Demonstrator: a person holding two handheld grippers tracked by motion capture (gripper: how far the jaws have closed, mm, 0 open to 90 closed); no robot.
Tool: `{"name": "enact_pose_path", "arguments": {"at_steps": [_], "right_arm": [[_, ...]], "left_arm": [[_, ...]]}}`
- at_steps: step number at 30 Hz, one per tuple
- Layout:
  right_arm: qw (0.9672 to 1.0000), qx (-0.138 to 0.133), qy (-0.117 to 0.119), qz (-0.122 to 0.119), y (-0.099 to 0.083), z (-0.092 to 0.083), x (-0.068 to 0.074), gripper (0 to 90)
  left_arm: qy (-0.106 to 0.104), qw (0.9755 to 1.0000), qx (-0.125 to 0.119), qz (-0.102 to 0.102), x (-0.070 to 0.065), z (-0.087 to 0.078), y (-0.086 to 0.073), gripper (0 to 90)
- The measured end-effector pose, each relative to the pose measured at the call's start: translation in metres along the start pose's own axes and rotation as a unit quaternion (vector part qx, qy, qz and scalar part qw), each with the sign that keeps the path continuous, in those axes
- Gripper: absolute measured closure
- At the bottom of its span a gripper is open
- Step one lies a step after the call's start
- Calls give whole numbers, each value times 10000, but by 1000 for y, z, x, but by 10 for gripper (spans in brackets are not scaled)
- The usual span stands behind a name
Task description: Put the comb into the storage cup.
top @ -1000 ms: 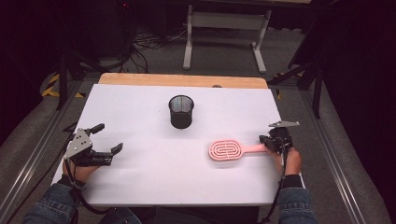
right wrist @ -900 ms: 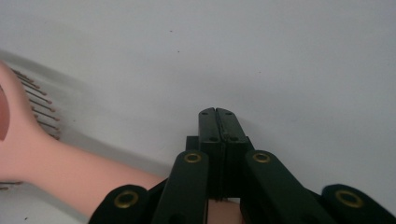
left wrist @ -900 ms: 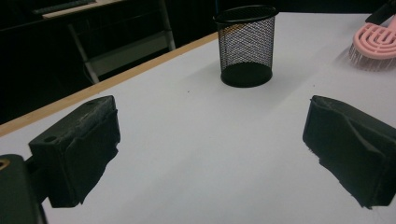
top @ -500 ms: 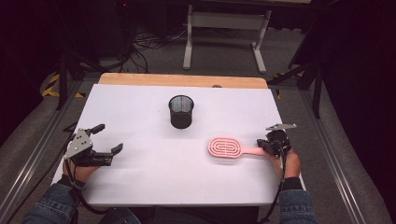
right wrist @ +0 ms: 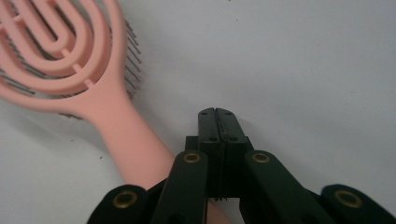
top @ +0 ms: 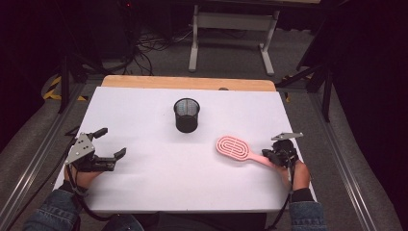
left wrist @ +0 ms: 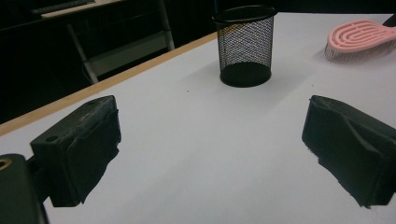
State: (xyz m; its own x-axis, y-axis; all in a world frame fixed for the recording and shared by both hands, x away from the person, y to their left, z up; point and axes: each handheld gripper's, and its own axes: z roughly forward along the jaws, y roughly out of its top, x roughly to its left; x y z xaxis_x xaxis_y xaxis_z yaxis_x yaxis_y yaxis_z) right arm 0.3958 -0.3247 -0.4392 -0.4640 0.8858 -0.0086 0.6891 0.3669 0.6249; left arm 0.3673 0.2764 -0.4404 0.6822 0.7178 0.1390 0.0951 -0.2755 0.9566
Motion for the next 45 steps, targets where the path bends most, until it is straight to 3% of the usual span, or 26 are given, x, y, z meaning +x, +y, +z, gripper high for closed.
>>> {"name": "enact_pose_path", "arguments": {"at_steps": [15, 22, 26, 29, 31, 34, 36, 40, 45], "right_arm": [[9992, 40, 315, -245, -11, -8, 19, 898], [9991, 37, 352, -234, -11, -9, 18, 885], [9996, 56, 150, -229, -8, -11, 15, 774], [9996, -130, -40, -266, 2, -22, 14, 525], [9994, -195, -102, -285, 9, -28, 14, 421], [9993, 250, 93, -247, 23, -27, 17, 260], [9980, 520, 212, -293, 33, -21, 22, 207], [9925, 1037, 380, -518, 45, -4, 35, 172], [9861, 1491, 339, -648, 46, 11, 42, 179]], "left_arm": [[-11, 10000, 74, 36, -1, 1, 0, 53], [-5, 10000, 82, 56, -1, 2, 0, 53], [-10, 10000, 81, 34, -1, 2, 0, 53], [-15, 9999, 127, 58, -1, 3, -1, 54], [-14, 9998, 152, 83, -2, 3, 0, 54], [-23, 9998, 153, 85, -2, 3, 0, 55], [-30, 9999, 148, 82, -1, 3, -1, 55], [-54, 9998, 170, 103, -2, 3, -1, 56], [-63, 9997, 195, 108, -2, 3, -1, 56]]}}
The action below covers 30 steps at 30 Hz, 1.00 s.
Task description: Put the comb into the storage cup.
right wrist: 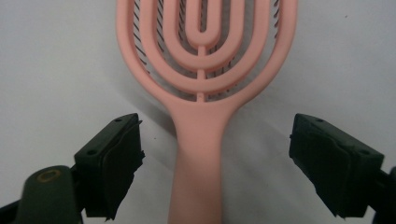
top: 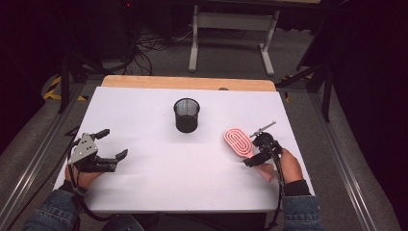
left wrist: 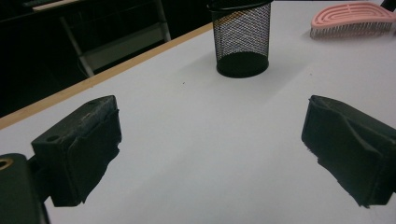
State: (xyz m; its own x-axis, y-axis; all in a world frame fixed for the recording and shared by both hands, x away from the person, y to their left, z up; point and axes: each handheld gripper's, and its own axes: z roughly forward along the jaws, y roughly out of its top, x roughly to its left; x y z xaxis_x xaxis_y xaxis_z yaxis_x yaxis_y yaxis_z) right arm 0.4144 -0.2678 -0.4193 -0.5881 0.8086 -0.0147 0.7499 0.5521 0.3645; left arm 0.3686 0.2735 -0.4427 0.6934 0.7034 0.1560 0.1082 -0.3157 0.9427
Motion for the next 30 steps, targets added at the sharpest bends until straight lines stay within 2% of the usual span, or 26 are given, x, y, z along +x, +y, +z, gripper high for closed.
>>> {"name": "enact_pose_path", "arguments": {"at_steps": [2, 5, 13, 17, 22, 26, 28, 29, 30], "right_arm": [[9999, 153, -1, -27, 0, 4, -1, 237], [9997, 241, 9, -30, 0, 6, -3, 288], [9996, 171, -80, -219, 1, 6, -2, 466], [9992, 78, 0, -396, 1, 5, 3, 636], [9987, -9, 53, -504, 0, 4, 4, 678], [9985, -210, 187, -476, -4, 4, 0, 686], [9973, -430, 421, -420, -4, 4, -1, 689], [9973, -430, 421, -420, -4, 4, -1, 689], [9965, -534, 518, -391, -4, 3, -1, 690]], "left_arm": [[5, 10000, 13, 13, 0, 1, 0, 56], [-5, 10000, 38, 20, -1, 2, 0, 57], [-25, 10000, 60, 12, -1, 2, -1, 59], [-26, 10000, 68, 30, -1, 3, -1, 60], [-42, 10000, 71, 2, -1, 3, -1, 61], [-31, 10000, 73, 27, -1, 3, -1, 64], [-35, 10000, 69, 48, -1, 3, 0, 64], [-35, 10000, 69, 48, -1, 3, 0, 64], [-40, 9999, 74, 56, -1, 3, 0, 64]]}}
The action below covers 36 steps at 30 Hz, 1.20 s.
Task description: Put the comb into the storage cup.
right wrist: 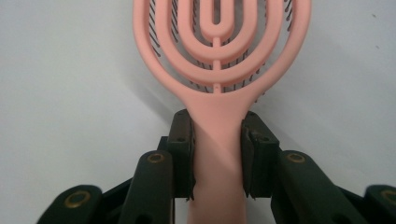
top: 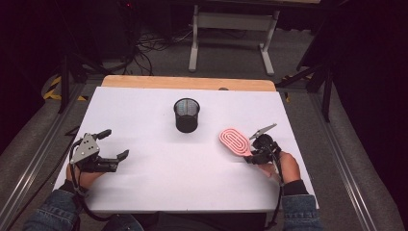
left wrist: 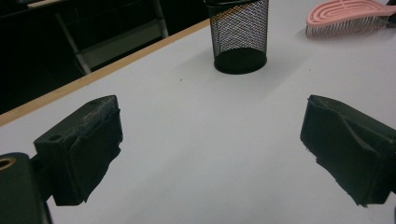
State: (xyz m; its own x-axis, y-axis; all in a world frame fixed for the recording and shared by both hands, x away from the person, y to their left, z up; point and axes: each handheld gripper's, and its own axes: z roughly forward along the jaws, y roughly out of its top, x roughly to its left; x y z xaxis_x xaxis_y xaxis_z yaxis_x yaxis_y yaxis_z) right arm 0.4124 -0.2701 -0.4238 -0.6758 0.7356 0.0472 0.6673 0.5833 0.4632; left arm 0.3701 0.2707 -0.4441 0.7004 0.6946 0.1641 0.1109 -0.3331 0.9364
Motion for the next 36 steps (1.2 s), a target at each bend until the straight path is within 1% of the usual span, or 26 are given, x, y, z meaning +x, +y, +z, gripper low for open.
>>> {"name": "enact_pose_path", "arguments": {"at_steps": [3, 4, 5, 6, 7, 10, 11, 13, 15, 17, 18, 19, 21, 22, 23, 24, 26, 27, 28, 30, 32, 33, 34, 36], "right_arm": [[9986, -479, 192, 127, 0, -4, -3, 691], [9974, -645, 278, 166, 0, -6, -4, 691], [9954, -846, 365, 242, -1, -8, -5, 692], [9936, -981, 458, 313, -2, -9, -7, 693], [9913, -1130, 576, 363, -3, -11, -8, 693], [9827, -1535, 885, 533, -6, -15, -12, 693], [9802, -1651, 959, 534, -7, -16, -13, 693], [9746, -1864, 1069, 625, -8, -18, -15, 693], [9683, -2092, 1211, 633, -9, -20, -15, 694], [9655, -2209, 1250, 576, -8, -21, -14, 693], [9626, -2307, 1304, 564, -8, -21, -13, 694], [9615, -2348, 1314, 551, -7, -21, -11, 694], [9612, -2371, 1309, 519, -6, -21, -9, 694], [9601, -2411, 1323, 506, -5, -21, -8, 694], [9565, -2516, 1398, 485, -4, -21, -6, 694], [9541, -2590, 1422, 493, -4, -21, -5, 694], [9480, -2763, 1504, 478, -3, -21, -2, 694], [9440, -2870, 1555, 477, -3, -22, -1, 694], [9422, -2931, 1552, 480, -3, -22, 0, 695], [9365, -3091, 1592, 448, -2, -24, 2, 695], [9326, -3227, 1558, 432, -2, -26, 4, 695], [9295, -3308, 1574, 424, -2, -27, 5, 694], [9279, -3372, 1540, 407, -2, -28, 6, 694], [9260, -3462, 1460, 362, -2, -29, 9, 695]], "left_arm": [[-24, 10000, 14, 2, -1, 1, 0, 64], [-30, 10000, 18, 11, -1, 1, 0, 65], [-30, 10000, 20, 17, -1, 1, 0, 65], [-30, 10000, 22, 22, -1, 1, 0, 65], [-31, 10000, 17, 39, -1, 2, 0, 65], [-51, 10000, 32, 40, -2, 2, 0, 66], [-56, 10000, 34, 41, -2, 2, 0, 66], [-73, 10000, 42, 35, -2, 3, 0, 67], [-101, 9999, 68, 45, -2, 3, 0, 67], [-131, 9999, 71, 48, -3, 4, 0, 68], [-149, 9999, 70, 37, -3, 4, 0, 69], [-167, 9998, 75, 38, -3, 5, 0, 71], [-177, 9998, 83, 44, -4, 5, 0, 75], [-224, 9997, 96, 41, -4, 6, 0, 75], [-282, 9995, 109, 51, -5, 6, 0, 85], [-304, 9994, 131, 78, -6, 7, 0, 86], [-369, 9990, 208, 132, -8, 9, 1, 86], [-380, 9990, 205, 137, -8, 10, 1, 86], [-389, 9989, 207, 135, -9, 10, 1, 86], [-392, 9989, 205, 125, -9, 10, 1, 85], [-392, 9990, 185, 98, -8, 10, 1, 85], [-396, 9991, 164, 68, -8, 10, 1, 85], [-406, 9990, 158, 43, -8, 10, 1, 85], [-422, 9990, 150, -1, -8, 11, 1, 85]]}}
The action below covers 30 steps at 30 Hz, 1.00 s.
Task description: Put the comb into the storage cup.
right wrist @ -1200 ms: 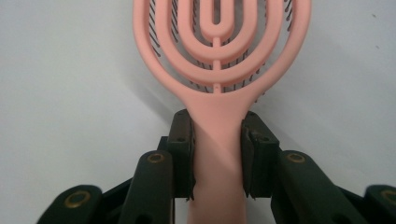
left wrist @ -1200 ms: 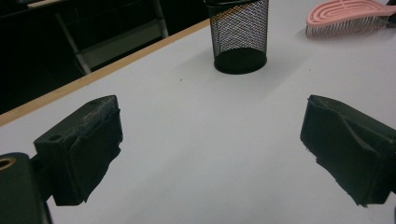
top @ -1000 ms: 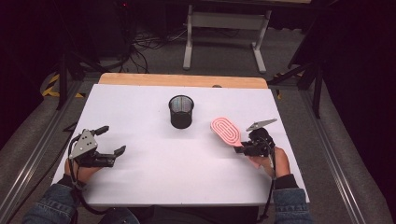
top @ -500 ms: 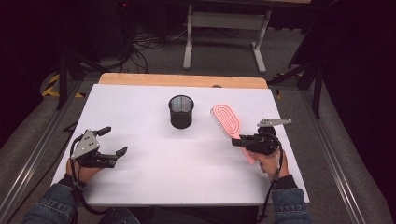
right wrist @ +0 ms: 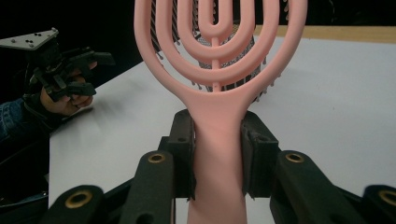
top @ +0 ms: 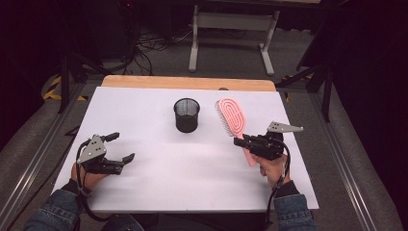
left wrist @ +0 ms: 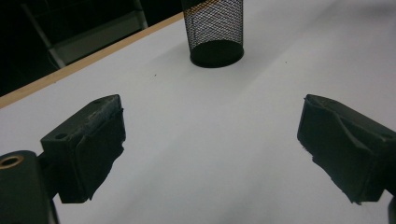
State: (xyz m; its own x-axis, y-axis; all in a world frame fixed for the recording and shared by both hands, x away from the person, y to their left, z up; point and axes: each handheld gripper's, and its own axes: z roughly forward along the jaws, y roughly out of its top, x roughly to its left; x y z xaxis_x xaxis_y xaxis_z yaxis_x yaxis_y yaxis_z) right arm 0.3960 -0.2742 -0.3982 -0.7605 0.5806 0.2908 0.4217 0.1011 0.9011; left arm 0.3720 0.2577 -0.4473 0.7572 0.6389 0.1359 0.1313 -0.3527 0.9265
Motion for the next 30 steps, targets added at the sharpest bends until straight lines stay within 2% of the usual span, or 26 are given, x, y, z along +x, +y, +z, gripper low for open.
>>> {"name": "enact_pose_path", "arguments": {"at_steps": [1, 3, 7, 11, 14, 19, 21, 23, 26, 29, 30], "right_arm": [[9999, -52, -92, -123, 1, 1, 5, 695], [9997, -76, -129, -193, 2, 2, 7, 695], [9988, -158, -211, -418, 2, 8, 19, 695], [9971, -230, -296, -660, 1, 17, 32, 695], [9959, -281, -324, -801, 0, 24, 41, 695], [9934, -308, -361, -1048, -2, 31, 53, 695], [9925, -310, -372, -1123, -3, 35, 57, 695], [9917, -279, -387, -1190, -4, 37, 59, 695], [9915, -260, -328, -1235, -8, 44, 66, 695], [9907, -197, -265, -1320, -10, 51, 72, 695], [9907, -197, -265, -1320, -10, 51, 72, 695]], "left_arm": [[-17, 10000, -52, -57, 0, 0, 1, 90], [-63, 9998, -72, -200, -1, 3, 3, 97], [-380, 9991, -101, -128, -10, 12, 14, 105], [-722, 9969, -234, -187, -20, 24, 30, 112], [-977, 9941, -399, -242, -29, 36, 46, 118], [-1245, 9903, -588, -172, -45, 56, 68, 123], [-1270, 9899, -602, -172, -51, 62, 74, 124], [-1360, 9883, -663, -200, -57, 70, 80, 125], [-1426, 9866, -723, -327, -67, 80, 89, 135], [-1397, 9869, -695, -411, -72, 86, 94, 145], [-1420, 9860, -716, -511, -73, 89, 95, 145]]}}
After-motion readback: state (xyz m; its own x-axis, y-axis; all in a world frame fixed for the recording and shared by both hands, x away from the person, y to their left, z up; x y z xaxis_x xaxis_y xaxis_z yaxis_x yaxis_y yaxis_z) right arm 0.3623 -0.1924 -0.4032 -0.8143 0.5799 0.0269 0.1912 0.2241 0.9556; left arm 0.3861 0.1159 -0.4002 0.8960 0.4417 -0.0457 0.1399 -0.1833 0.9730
